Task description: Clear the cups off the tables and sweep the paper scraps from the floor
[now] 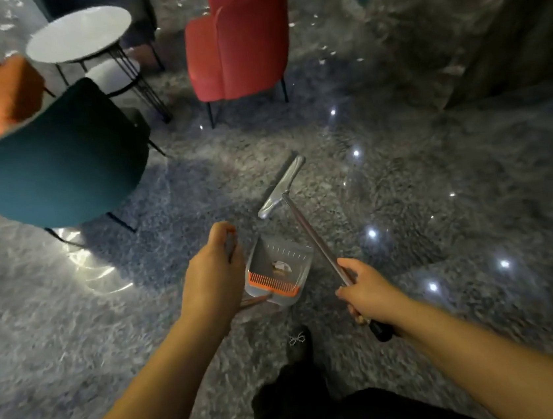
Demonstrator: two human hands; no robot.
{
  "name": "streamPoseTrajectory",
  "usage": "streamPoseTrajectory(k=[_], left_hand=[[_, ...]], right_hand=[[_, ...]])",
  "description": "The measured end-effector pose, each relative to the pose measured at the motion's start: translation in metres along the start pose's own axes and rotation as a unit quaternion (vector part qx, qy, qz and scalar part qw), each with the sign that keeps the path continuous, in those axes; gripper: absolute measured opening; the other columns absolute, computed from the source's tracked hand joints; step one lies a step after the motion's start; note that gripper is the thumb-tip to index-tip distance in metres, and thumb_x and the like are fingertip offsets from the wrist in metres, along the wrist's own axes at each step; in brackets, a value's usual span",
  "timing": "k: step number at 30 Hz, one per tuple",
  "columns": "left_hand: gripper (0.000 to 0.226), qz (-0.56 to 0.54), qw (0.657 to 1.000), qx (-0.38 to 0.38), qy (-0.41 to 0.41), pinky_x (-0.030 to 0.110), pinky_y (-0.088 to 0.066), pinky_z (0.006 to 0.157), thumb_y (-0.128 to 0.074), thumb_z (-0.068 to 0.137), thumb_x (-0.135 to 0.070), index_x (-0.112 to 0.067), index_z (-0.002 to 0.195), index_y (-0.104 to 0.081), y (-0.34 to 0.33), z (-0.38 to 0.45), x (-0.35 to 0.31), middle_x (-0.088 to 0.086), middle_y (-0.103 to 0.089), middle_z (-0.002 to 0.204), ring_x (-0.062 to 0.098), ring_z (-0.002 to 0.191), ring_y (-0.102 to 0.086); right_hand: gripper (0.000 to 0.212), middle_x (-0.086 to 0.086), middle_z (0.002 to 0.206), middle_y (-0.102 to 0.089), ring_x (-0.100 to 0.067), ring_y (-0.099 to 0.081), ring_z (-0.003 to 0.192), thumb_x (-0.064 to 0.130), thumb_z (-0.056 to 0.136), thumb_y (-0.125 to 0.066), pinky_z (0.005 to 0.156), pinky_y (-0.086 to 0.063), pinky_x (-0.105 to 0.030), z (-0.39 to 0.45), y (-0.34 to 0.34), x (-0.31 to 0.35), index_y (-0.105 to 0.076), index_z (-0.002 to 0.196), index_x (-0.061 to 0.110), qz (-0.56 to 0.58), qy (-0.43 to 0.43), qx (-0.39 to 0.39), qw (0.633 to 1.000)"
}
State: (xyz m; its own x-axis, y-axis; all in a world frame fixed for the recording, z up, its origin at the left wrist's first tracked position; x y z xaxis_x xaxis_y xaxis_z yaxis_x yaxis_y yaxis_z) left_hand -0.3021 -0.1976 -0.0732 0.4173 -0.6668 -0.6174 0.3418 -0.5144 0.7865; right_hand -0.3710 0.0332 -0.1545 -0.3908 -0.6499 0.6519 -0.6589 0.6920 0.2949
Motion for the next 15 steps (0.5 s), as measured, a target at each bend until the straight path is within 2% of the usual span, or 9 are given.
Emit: streamPoseTrajectory(k=[6, 10, 14, 15], left_hand=[[0.011, -0.007, 0.997, 0.071, -0.043, 0.032, -0.029, 0.044, -0.051, 0.099, -0.025, -0.022, 0.098, -0.041, -0.040, 0.105, -0.043, 0.000, -0.050, 0.063, 0.022, 0.053, -0.048], [0.010, -0.001, 0.994, 0.087, -0.064, 0.032, -0.032, 0.044, -0.051, 0.098, -0.021, -0.020, 0.096, -0.041, -0.060, 0.175, -0.070, -0.001, -0.048, 0.063, 0.022, 0.054, -0.048], [0.014, 0.010, 0.988, 0.118, -0.104, 0.029, -0.029, 0.043, -0.051, 0.099, -0.022, -0.027, 0.097, -0.038, -0.080, 0.233, -0.099, -0.012, -0.044, 0.066, 0.012, 0.055, -0.046], [0.012, 0.012, 0.986, 0.120, -0.113, 0.031, -0.031, 0.043, -0.050, 0.100, -0.022, -0.027, 0.098, -0.039, -0.085, 0.246, -0.106, -0.011, -0.045, 0.065, 0.014, 0.054, -0.047]], right_hand=[[0.061, -0.007, 0.074, -0.056, -0.013, -0.051, 0.044, 0.002, 0.092, -0.053, 0.039, -0.040, -0.022, 0.054, 0.061, 0.031, -0.033, 0.146, 0.023, 0.039, -0.018, -0.046, 0.998], [0.059, -0.003, 0.072, -0.055, -0.011, -0.050, 0.044, -0.001, 0.091, -0.053, 0.036, -0.037, -0.018, 0.094, 0.095, 0.061, -0.037, 0.143, 0.021, 0.070, -0.024, -0.085, 0.994], [0.058, -0.006, 0.077, -0.059, -0.011, -0.048, 0.037, 0.000, 0.091, -0.053, 0.037, -0.038, -0.021, 0.129, 0.128, 0.083, -0.037, 0.143, 0.021, 0.107, -0.033, -0.106, 0.988], [0.059, -0.006, 0.078, -0.060, -0.010, -0.049, 0.035, 0.001, 0.091, -0.053, 0.037, -0.039, -0.021, 0.136, 0.137, 0.087, -0.037, 0.143, 0.023, 0.112, -0.035, -0.111, 0.987]])
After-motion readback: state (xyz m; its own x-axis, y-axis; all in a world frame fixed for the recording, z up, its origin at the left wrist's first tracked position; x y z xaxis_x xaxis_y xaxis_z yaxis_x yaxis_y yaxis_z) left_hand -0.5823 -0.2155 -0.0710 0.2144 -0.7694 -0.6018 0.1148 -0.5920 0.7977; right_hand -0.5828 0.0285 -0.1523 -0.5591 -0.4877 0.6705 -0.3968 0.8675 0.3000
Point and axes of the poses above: each hand's wrist, its own z-axis towards the middle knuckle, its own y-axis out of the back of the hand, x = y × z, the point moved 5 cm from there along z, towards the middle knuckle
